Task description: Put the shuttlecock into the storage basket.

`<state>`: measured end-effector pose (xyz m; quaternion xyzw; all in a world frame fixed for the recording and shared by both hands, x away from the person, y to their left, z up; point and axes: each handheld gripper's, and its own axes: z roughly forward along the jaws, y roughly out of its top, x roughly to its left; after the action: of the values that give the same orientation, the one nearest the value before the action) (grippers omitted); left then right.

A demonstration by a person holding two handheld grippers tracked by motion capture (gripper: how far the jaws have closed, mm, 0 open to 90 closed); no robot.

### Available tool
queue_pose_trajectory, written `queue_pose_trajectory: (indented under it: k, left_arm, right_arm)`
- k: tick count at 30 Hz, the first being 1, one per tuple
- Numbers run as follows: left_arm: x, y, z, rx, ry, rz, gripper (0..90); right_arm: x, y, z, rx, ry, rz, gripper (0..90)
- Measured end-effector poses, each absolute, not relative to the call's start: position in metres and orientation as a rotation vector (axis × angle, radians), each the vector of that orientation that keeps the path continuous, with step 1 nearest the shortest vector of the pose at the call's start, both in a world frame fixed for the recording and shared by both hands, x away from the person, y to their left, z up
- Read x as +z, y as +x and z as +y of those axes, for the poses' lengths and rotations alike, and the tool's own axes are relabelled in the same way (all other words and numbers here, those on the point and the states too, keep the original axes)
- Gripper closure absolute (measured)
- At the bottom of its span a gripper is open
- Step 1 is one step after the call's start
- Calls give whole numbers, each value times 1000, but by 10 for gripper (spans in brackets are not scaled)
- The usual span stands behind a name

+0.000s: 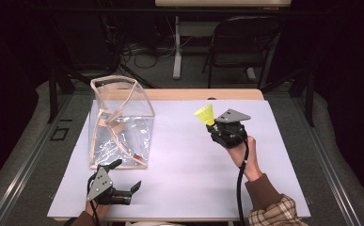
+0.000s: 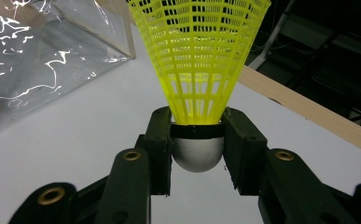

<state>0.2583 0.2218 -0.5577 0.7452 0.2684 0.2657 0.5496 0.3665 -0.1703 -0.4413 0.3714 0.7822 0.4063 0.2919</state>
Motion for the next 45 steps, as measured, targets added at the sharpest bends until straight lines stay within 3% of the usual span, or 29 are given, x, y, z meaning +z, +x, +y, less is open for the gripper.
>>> queue_pose_trajectory:
  k: [45]
  left_arm:
    - [-557,258,223,626,1755,638,0]
  right_arm:
    - [-416,392,-134,1155,860,2062,650]
